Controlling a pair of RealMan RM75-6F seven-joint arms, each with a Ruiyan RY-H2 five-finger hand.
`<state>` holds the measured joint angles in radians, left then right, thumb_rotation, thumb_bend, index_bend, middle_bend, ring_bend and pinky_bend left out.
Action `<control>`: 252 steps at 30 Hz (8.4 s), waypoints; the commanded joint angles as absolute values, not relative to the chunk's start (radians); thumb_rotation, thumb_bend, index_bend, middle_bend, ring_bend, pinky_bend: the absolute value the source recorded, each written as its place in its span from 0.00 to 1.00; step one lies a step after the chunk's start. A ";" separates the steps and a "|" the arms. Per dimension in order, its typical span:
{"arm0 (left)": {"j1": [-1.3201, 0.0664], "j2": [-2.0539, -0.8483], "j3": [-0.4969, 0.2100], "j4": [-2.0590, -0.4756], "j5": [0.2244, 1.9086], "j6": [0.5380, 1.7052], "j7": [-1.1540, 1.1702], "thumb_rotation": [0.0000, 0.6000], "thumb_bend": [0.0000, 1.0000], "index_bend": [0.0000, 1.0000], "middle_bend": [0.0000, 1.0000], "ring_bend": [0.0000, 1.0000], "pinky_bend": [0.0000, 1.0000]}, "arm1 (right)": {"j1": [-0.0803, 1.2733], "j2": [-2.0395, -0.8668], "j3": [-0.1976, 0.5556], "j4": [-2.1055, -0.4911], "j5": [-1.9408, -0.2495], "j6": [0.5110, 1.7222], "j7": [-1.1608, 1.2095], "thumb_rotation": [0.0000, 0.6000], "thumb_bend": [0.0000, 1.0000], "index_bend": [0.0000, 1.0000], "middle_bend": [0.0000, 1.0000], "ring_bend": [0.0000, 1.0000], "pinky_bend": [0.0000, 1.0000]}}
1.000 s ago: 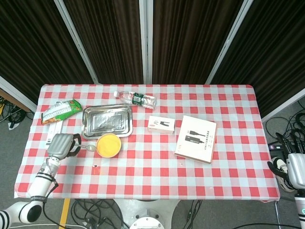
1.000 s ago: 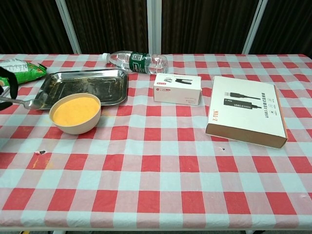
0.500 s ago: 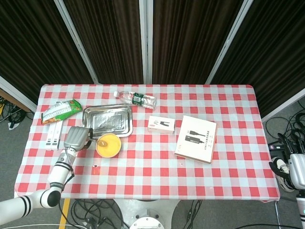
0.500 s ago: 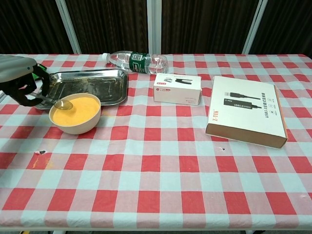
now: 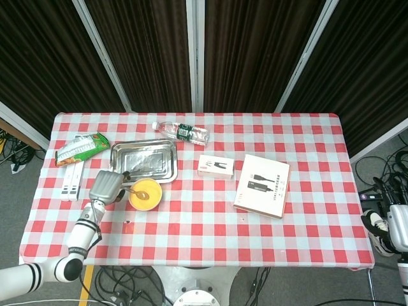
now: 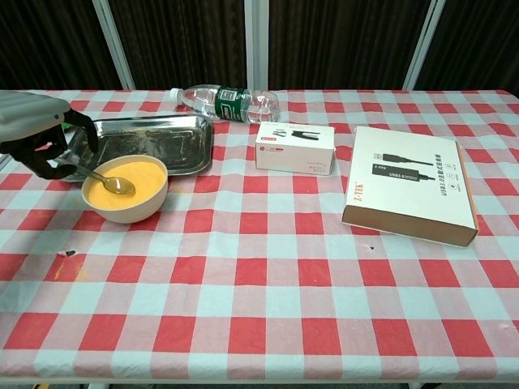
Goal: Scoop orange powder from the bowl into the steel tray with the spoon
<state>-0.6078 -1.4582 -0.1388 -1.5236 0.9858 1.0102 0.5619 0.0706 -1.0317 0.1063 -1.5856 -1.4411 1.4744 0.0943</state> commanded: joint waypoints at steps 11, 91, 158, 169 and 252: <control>-0.630 -1.436 -0.105 -1.463 1.009 0.949 0.511 1.00 0.38 0.53 0.99 0.96 1.00 | 0.075 -0.997 0.134 -1.592 -1.408 1.474 0.099 1.00 0.15 0.09 0.22 0.03 0.12; -0.668 -1.684 -0.009 -1.311 1.219 1.204 1.009 1.00 0.50 0.70 1.00 0.98 1.00 | 0.065 -1.014 0.124 -1.586 -1.390 1.455 0.104 1.00 0.15 0.09 0.22 0.03 0.12; -0.625 -1.612 -0.071 -1.310 1.282 1.162 0.978 1.00 0.50 0.72 1.00 0.98 1.00 | 0.061 -1.006 0.121 -1.598 -1.381 1.445 0.102 1.00 0.15 0.09 0.22 0.03 0.12; -0.607 -1.526 -0.142 -1.375 1.162 1.063 0.676 1.00 0.50 0.72 1.00 0.97 1.00 | 0.064 -1.007 0.120 -1.599 -1.387 1.441 0.104 1.00 0.15 0.09 0.22 0.03 0.12; -0.685 -1.543 -0.358 -1.266 0.935 0.860 0.390 1.00 0.49 0.68 1.00 0.97 1.00 | 0.067 -1.004 0.120 -1.609 -1.385 1.434 0.099 1.00 0.15 0.09 0.23 0.03 0.12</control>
<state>-0.6536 -1.5154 -0.3277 -1.3287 0.9920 0.9115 0.4324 0.0672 -1.0037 0.1202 -1.6087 -1.3847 1.4339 0.0996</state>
